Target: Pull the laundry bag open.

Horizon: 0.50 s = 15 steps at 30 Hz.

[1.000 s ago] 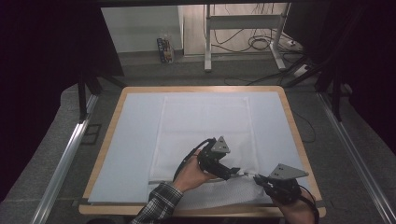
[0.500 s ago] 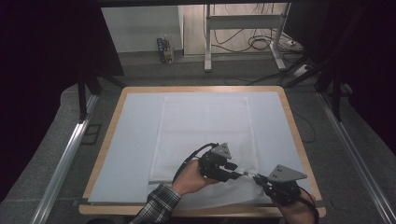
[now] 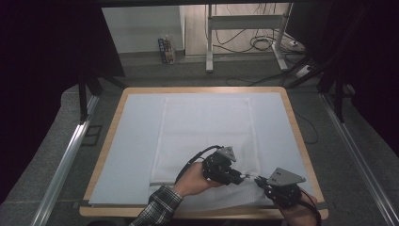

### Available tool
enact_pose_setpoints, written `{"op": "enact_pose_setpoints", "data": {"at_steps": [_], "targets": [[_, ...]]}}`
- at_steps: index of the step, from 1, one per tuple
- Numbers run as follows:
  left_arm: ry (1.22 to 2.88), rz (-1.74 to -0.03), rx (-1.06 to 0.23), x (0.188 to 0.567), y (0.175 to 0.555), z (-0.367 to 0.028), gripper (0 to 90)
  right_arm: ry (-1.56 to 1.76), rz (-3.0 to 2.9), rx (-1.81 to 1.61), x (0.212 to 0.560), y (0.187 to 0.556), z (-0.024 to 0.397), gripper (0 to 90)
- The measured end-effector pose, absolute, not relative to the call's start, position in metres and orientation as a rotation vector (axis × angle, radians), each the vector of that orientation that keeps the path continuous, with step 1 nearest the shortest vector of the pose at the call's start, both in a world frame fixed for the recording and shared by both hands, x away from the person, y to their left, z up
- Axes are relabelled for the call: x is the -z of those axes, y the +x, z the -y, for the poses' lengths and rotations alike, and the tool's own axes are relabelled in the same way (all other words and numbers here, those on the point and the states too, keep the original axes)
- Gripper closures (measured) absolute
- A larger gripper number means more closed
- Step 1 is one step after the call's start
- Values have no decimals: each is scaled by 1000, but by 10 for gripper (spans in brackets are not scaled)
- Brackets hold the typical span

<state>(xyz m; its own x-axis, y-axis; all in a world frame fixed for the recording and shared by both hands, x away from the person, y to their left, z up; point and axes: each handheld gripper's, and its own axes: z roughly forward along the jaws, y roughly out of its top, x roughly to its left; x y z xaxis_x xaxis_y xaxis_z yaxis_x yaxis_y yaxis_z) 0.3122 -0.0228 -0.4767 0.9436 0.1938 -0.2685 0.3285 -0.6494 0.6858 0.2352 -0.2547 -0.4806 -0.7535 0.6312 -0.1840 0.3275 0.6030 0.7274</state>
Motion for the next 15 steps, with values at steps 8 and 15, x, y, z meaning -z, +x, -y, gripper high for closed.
{"op": "enact_pose_setpoints", "data": {"at_steps": [8,15], "targets": [[2333,-380,247,476,315,31,728,717,-2409,-920,482,234,252,838],[2349,-398,267,478,313,38,821,697,-2402,-906,481,233,250,838]]}}
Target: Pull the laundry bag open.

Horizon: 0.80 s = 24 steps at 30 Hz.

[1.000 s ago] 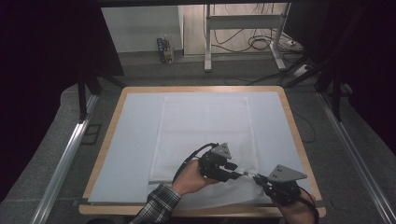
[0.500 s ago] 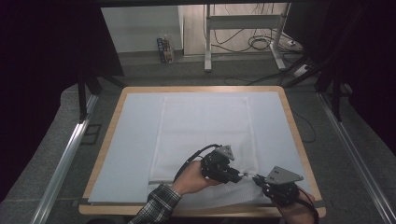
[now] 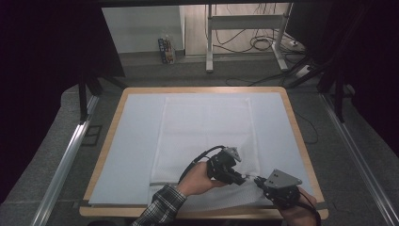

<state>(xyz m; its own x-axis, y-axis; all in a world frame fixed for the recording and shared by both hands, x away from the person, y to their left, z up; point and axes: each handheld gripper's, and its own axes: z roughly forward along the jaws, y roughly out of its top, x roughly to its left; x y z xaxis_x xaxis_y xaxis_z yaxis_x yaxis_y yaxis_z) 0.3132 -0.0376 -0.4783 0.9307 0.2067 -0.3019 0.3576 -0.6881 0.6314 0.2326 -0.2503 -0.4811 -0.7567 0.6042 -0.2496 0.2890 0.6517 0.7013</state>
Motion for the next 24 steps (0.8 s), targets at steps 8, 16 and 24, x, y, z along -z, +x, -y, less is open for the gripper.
{"op": "enact_pose_setpoints", "data": {"at_steps": [8,16,24], "targets": [[2362,-413,317,478,318,35,700,691,-2408,-894,482,233,250,837],[2369,-482,263,481,321,33,681,685,-2404,-889,482,232,250,835],[2346,-494,273,479,322,32,684,685,-2404,-887,482,233,249,835]]}}
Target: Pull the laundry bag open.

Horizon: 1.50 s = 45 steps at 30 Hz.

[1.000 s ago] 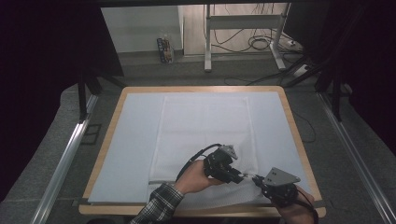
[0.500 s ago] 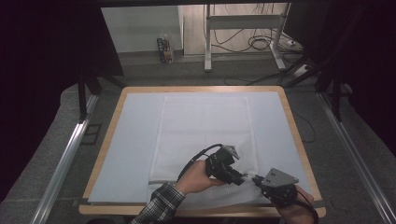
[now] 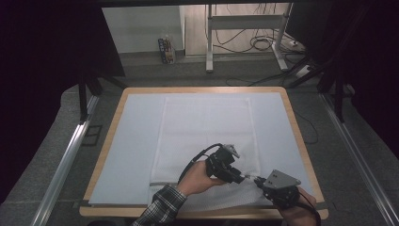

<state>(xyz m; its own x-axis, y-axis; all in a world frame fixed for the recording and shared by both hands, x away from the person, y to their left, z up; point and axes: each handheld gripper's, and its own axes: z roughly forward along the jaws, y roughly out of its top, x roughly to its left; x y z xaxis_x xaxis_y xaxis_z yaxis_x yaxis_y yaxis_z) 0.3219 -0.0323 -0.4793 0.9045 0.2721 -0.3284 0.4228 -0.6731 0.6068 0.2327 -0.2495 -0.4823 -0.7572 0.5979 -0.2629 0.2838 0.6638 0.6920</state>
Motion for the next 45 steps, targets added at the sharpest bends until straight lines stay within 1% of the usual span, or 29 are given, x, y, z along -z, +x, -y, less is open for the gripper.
{"op": "enact_pose_setpoints", "data": {"at_steps": [2,6,8,13,19,23,24,26,27,31,33,34,36,45], "targets": [[2340,-493,290,478,323,32,704,684,-2405,-884,482,233,249,835],[2351,-495,300,476,323,32,790,678,-2403,-880,482,232,249,835],[2359,-501,305,476,323,33,807,677,-2401,-881,482,232,249,835],[2348,-535,326,478,323,36,810,670,-2399,-879,482,232,248,835],[2388,-511,324,478,323,37,822,684,-2404,-898,482,233,250,835],[2357,-533,332,479,321,36,830,693,-2408,-908,482,233,250,833],[2377,-502,339,479,324,34,831,698,-2412,-913,482,234,251,832],[2360,-510,359,480,324,32,832,704,-2416,-922,483,235,252,829],[2332,-524,395,481,324,32,833,714,-2418,-930,483,235,252,829],[2324,-487,433,486,326,30,832,714,-2419,-924,483,235,252,833],[2319,-480,452,487,327,31,829,706,-2424,-927,483,235,252,867],[2291,-503,465,488,326,32,826,706,-2420,-932,483,235,252,868],[2305,-496,459,489,328,31,826,701,-2416,-923,482,234,251,871],[2244,-546,563,493,333,29,814,704,-2424,-920,483,235,252,879]]}}
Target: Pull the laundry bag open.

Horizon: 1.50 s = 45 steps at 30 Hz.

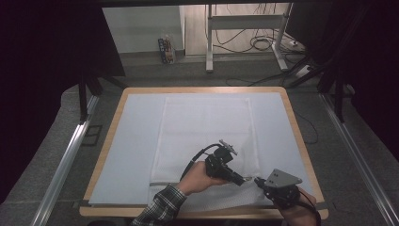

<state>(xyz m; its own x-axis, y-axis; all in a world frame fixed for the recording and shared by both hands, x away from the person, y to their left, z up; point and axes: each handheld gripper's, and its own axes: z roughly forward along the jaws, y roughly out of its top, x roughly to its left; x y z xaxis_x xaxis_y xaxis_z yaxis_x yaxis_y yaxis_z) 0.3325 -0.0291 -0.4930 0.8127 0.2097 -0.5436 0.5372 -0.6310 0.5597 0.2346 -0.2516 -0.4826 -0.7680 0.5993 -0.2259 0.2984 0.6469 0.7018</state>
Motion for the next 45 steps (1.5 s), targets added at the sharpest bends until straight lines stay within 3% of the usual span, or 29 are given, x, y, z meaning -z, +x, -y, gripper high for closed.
{"op": "enact_pose_setpoints", "data": {"at_steps": [9,17,27,42,45], "targets": [[2220,-563,608,495,336,28,788,697,-2424,-910,482,234,251,879],[2232,-574,593,494,337,26,852,689,-2428,-900,483,234,250,879],[2214,-581,564,492,338,27,798,686,-2431,-898,483,234,250,878],[2238,-580,547,492,335,31,871,702,-2437,-920,483,235,252,876],[2234,-571,530,489,335,29,871,735,-2440,-953,483,237,255,803]]}}
